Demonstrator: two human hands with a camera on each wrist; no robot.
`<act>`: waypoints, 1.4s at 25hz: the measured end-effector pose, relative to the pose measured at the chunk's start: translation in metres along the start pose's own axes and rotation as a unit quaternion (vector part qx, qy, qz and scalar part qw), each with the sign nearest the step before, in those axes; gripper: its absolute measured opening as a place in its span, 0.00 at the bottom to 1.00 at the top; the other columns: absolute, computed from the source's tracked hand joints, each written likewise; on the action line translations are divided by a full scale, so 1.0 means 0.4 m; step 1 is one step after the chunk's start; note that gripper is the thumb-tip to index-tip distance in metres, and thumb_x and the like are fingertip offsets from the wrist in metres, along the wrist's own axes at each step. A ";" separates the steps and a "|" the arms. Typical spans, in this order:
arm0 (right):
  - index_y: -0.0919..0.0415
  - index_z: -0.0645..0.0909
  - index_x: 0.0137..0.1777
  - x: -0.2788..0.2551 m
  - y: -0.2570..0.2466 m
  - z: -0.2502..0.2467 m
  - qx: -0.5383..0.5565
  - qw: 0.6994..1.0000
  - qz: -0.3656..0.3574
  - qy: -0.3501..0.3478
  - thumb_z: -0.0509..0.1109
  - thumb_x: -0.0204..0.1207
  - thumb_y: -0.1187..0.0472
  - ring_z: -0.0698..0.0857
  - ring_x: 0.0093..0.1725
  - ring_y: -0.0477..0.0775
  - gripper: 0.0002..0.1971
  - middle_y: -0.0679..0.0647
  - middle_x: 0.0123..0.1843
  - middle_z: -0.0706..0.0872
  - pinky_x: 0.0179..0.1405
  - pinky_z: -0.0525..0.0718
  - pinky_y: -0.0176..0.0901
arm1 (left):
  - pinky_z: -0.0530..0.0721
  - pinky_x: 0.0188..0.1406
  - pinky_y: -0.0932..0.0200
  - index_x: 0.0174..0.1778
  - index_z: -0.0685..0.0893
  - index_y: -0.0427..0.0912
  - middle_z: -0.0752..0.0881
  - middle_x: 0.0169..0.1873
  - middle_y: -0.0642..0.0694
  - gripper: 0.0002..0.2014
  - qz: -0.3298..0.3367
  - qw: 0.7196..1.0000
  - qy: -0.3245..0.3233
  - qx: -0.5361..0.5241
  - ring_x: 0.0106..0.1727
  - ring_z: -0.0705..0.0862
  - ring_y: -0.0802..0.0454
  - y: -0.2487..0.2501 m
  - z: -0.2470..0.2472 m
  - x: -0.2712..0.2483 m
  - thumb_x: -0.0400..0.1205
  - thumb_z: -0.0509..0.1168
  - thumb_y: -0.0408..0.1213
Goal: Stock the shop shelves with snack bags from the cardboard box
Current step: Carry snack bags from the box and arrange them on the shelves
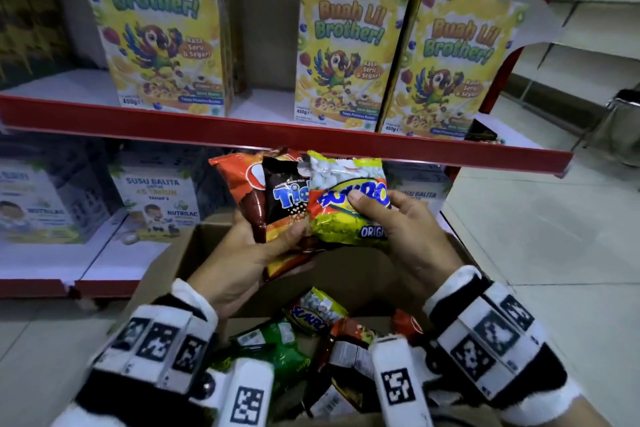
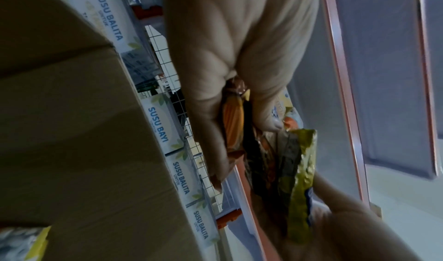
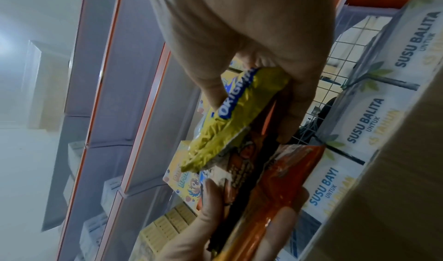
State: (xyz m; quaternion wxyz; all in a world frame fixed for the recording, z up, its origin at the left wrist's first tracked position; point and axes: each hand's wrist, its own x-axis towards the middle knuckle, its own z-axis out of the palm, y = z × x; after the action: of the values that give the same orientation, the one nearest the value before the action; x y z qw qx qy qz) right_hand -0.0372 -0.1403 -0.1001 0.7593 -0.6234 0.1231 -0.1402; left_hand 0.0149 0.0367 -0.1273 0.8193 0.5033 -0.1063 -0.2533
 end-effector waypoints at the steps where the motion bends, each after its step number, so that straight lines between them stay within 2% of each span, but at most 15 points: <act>1: 0.66 0.82 0.56 -0.007 0.007 0.005 0.001 1.000 -0.007 0.002 0.75 0.71 0.63 0.91 0.41 0.56 0.14 0.62 0.47 0.92 0.47 0.90 0.46 | 0.89 0.43 0.39 0.73 0.69 0.41 0.88 0.59 0.38 0.36 -0.002 1.000 -0.014 0.006 0.53 0.89 0.40 0.011 -0.011 -0.004 0.68 0.72 0.30; 3: 0.61 0.83 0.55 -0.018 0.020 0.008 -0.021 0.999 -0.034 0.006 0.74 0.72 0.61 0.91 0.46 0.55 0.12 0.58 0.48 0.92 0.49 0.90 0.45 | 0.88 0.42 0.36 0.71 0.72 0.46 0.89 0.57 0.39 0.43 -0.006 1.000 -0.024 0.007 0.53 0.89 0.38 0.024 -0.025 -0.002 0.59 0.81 0.40; 4: 0.58 0.82 0.53 -0.025 0.025 0.007 -0.038 0.998 -0.044 0.002 0.75 0.71 0.59 0.91 0.49 0.56 0.12 0.57 0.49 0.92 0.51 0.89 0.46 | 0.88 0.42 0.36 0.71 0.72 0.49 0.89 0.57 0.41 0.42 -0.010 1.000 -0.019 0.004 0.54 0.89 0.39 0.024 -0.025 0.001 0.59 0.80 0.47; 8: 0.55 0.80 0.56 -0.045 0.043 0.002 -0.010 0.997 -0.005 -0.071 0.77 0.64 0.58 0.91 0.48 0.56 0.19 0.58 0.51 0.92 0.41 0.89 0.41 | 0.89 0.50 0.50 0.74 0.71 0.57 0.88 0.60 0.50 0.33 0.005 0.999 0.009 0.033 0.56 0.89 0.48 -0.003 -0.007 0.018 0.69 0.65 0.49; 11: 0.57 0.81 0.56 -0.024 0.048 -0.006 0.053 0.996 0.024 -0.070 0.77 0.62 0.60 0.91 0.46 0.57 0.21 0.60 0.49 0.92 0.41 0.89 0.43 | 0.83 0.62 0.40 0.77 0.68 0.58 0.83 0.67 0.48 0.39 -0.015 0.998 0.009 0.061 0.62 0.86 0.45 0.008 -0.009 0.038 0.67 0.56 0.65; 13: 0.60 0.81 0.57 -0.008 0.047 -0.010 0.089 0.994 0.028 -0.059 0.77 0.62 0.62 0.91 0.43 0.56 0.22 0.60 0.48 0.92 0.38 0.89 0.43 | 0.87 0.53 0.39 0.76 0.69 0.56 0.84 0.66 0.46 0.43 -0.026 0.997 -0.001 0.066 0.60 0.87 0.42 0.011 -0.019 0.050 0.64 0.57 0.71; 14: 0.60 0.81 0.58 0.000 0.051 -0.012 0.091 0.994 0.024 -0.054 0.76 0.62 0.62 0.91 0.43 0.56 0.22 0.60 0.48 0.92 0.38 0.89 0.42 | 0.89 0.44 0.41 0.75 0.71 0.56 0.86 0.64 0.45 0.43 -0.028 0.997 -0.005 0.073 0.57 0.88 0.41 0.008 -0.024 0.053 0.63 0.64 0.69; 16: 0.61 0.82 0.57 0.009 0.059 -0.022 0.072 0.996 0.013 -0.045 0.77 0.62 0.60 0.91 0.45 0.57 0.22 0.61 0.50 0.91 0.40 0.90 0.43 | 0.89 0.36 0.45 0.72 0.72 0.52 0.88 0.58 0.43 0.41 -0.032 0.996 -0.014 0.082 0.53 0.90 0.41 -0.007 -0.031 0.057 0.62 0.76 0.51; 18: 0.62 0.82 0.59 0.018 0.061 -0.031 0.075 0.997 0.012 -0.029 0.75 0.63 0.58 0.91 0.46 0.57 0.22 0.62 0.51 0.91 0.42 0.90 0.45 | 0.89 0.34 0.47 0.72 0.73 0.47 0.89 0.56 0.41 0.36 -0.033 0.996 -0.022 0.085 0.51 0.90 0.40 -0.018 -0.042 0.062 0.65 0.74 0.37; 19: 0.64 0.82 0.61 0.023 0.060 -0.039 0.095 0.995 0.019 -0.018 0.74 0.65 0.57 0.91 0.46 0.57 0.23 0.63 0.52 0.91 0.42 0.90 0.46 | 0.89 0.36 0.47 0.71 0.73 0.46 0.89 0.56 0.41 0.35 -0.029 0.995 -0.023 0.088 0.52 0.90 0.40 -0.019 -0.047 0.064 0.66 0.73 0.35; 22: 0.64 0.82 0.64 0.032 0.050 -0.060 0.161 0.986 0.041 -0.026 0.72 0.68 0.54 0.90 0.52 0.60 0.24 0.64 0.57 0.89 0.49 0.89 0.50 | 0.88 0.50 0.41 0.70 0.72 0.51 0.88 0.59 0.45 0.35 0.007 0.994 -0.007 0.109 0.57 0.89 0.42 -0.025 -0.052 0.070 0.66 0.74 0.41; 26: 0.61 0.82 0.59 0.015 0.073 -0.050 0.112 0.989 0.068 -0.075 0.78 0.60 0.56 0.91 0.45 0.61 0.25 0.65 0.52 0.90 0.41 0.90 0.50 | 0.86 0.56 0.41 0.72 0.69 0.55 0.88 0.60 0.52 0.36 0.032 0.990 0.027 0.134 0.59 0.88 0.48 -0.049 -0.046 0.070 0.67 0.72 0.50; 28: 0.55 0.84 0.54 0.009 0.093 -0.037 0.071 0.992 0.061 -0.082 0.78 0.59 0.56 0.92 0.44 0.59 0.21 0.61 0.49 0.92 0.38 0.90 0.46 | 0.88 0.54 0.52 0.71 0.70 0.56 0.88 0.58 0.57 0.35 0.045 0.984 0.052 0.165 0.57 0.88 0.56 -0.058 -0.053 0.074 0.66 0.69 0.53; 32: 0.53 0.84 0.53 0.029 0.130 -0.029 0.053 0.994 0.051 -0.078 0.77 0.61 0.57 0.92 0.46 0.58 0.18 0.58 0.49 0.92 0.38 0.89 0.44 | 0.84 0.30 0.75 0.63 0.71 0.66 0.88 0.47 0.72 0.26 0.036 0.979 0.077 0.184 0.47 0.87 0.71 -0.060 -0.069 0.077 0.68 0.66 0.53; 35: 0.50 0.84 0.53 0.047 0.147 -0.024 0.051 0.994 0.050 -0.079 0.77 0.61 0.56 0.92 0.47 0.57 0.18 0.57 0.51 0.92 0.38 0.89 0.42 | 0.79 0.30 0.81 0.63 0.74 0.61 0.87 0.43 0.76 0.23 0.038 0.974 0.084 0.207 0.44 0.85 0.78 -0.058 -0.073 0.087 0.70 0.64 0.52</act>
State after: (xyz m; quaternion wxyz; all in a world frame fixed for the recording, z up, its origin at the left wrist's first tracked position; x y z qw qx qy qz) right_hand -0.0198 -0.1453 -0.1598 0.8038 -0.5857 0.0866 -0.0583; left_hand 0.0497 0.0325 -0.1644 0.7123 0.6770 -0.1068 -0.1513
